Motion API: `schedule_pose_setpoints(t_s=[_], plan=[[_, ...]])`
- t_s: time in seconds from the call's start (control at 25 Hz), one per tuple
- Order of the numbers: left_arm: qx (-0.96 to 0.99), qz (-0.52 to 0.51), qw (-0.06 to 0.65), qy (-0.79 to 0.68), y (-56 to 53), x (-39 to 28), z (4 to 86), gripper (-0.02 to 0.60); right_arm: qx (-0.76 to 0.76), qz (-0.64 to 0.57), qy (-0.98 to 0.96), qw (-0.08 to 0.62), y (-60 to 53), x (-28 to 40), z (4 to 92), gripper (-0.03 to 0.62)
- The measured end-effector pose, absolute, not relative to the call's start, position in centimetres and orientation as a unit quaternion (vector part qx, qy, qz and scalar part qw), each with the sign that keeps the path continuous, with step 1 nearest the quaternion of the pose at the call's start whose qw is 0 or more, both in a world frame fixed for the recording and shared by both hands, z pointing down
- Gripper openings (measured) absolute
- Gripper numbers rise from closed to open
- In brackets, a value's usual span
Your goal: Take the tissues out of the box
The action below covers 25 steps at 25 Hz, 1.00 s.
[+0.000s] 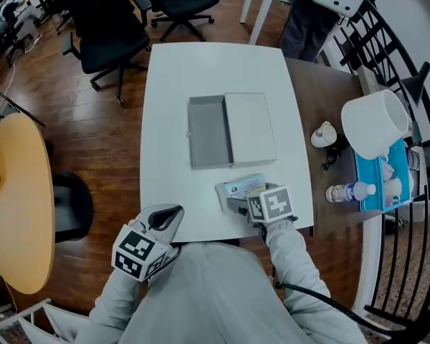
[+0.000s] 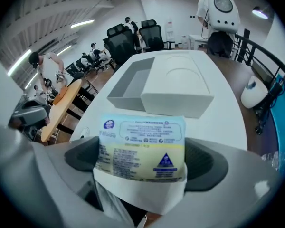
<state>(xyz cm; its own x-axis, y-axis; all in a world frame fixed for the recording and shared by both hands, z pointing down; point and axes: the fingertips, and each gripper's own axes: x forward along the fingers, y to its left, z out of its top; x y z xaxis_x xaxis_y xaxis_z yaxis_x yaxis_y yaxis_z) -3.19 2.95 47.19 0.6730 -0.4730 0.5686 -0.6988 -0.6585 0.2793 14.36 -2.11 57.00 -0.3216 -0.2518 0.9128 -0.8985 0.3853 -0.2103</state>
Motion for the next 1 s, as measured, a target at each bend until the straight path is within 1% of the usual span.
schedule_pose_setpoints(t_s=[0.2,0.32,0.44,0.6,0.72,0.8,0.92,1.0], plan=[[0.881,0.241,0.246,-0.324,3.2,-3.3,47.8,0.015,0.404,0.365,-0.711,0.445,-2.5,13.6,57.5,0.568],[0.881,0.238,0.244,-0.327,2.9,-3.5,47.6,0.015,0.409,0.347,-0.729,0.425,-3.0,13.3,56.8,0.572],[0.878,0.238,0.246,-0.334,2.6,-4.1,47.7,0.015,0.432,0.349,-0.752,0.355,-4.4,13.2,54.1,0.572],[0.874,0.241,0.248,-0.342,2.3,-4.5,47.8,0.015,0.456,0.351,-0.783,0.235,-6.5,14.4,47.4,0.572],[0.875,0.235,0.247,-0.345,2.1,-4.5,47.0,0.015,0.455,0.311,-0.821,0.15,-7.8,15.7,40.1,0.569],[0.876,0.229,0.246,-0.346,1.8,-4.3,46.5,0.015,0.422,0.275,-0.856,0.117,-7.9,15.6,36.2,0.567],[0.88,0.221,0.241,-0.345,1.0,-3.8,45.6,0.017,0.356,0.222,-0.901,0.11,-7.8,14.9,33.5,0.514],[0.883,0.219,0.236,-0.343,0.2,-3.2,45.1,0.015,0.308,0.201,-0.92,0.131,-7.3,14.3,34.0,0.422]])
